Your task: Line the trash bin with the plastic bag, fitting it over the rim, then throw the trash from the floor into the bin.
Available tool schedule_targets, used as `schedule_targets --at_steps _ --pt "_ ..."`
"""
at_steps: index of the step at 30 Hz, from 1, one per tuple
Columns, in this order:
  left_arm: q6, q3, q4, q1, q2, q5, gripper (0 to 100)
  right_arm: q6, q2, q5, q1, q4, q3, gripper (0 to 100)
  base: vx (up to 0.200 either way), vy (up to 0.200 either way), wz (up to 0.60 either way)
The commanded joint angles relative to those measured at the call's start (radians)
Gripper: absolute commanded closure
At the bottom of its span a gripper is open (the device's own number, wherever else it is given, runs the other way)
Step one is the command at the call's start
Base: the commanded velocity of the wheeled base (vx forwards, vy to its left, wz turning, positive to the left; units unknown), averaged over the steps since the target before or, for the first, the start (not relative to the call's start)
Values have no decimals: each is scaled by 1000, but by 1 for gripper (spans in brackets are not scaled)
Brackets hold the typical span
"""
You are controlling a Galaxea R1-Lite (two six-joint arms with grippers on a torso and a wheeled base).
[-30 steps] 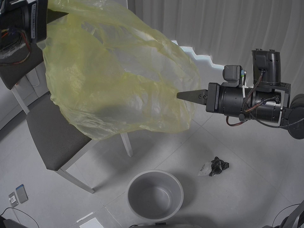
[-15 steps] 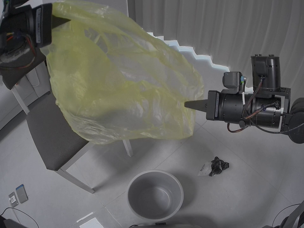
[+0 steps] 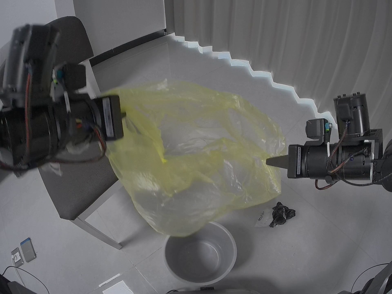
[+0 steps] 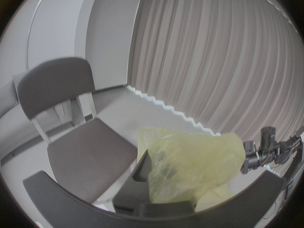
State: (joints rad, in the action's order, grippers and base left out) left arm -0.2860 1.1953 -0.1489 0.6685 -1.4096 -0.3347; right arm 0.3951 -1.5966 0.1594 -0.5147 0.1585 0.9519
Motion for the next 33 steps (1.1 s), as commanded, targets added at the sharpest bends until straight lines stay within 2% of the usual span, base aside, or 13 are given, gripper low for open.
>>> schedule_targets --at_steps 1,3,4,7,11,17,33 --pt "-153 -273 89 71 4 25 100 -76 -9 -21 18 -11 -116 100 0 0 0" --pt "-168 -321 126 83 0 25 100 -91 -23 -32 16 -7 -136 100 0 0 0" --pt "-177 -395 203 102 -8 26 100 -107 -46 -41 16 -1 -162 100 0 0 0" --pt "-183 -477 302 123 -15 26 100 -113 -68 -41 16 4 -196 100 0 0 0" --pt "-208 -551 368 125 -32 31 100 -131 -85 -35 15 36 -249 100 0 0 0" --pt "-219 -542 434 144 -45 59 100 -133 -120 -35 13 115 -282 100 0 0 0" --pt "-223 -546 463 120 -45 69 100 -127 -125 -40 -7 130 -257 100 -188 0 0"
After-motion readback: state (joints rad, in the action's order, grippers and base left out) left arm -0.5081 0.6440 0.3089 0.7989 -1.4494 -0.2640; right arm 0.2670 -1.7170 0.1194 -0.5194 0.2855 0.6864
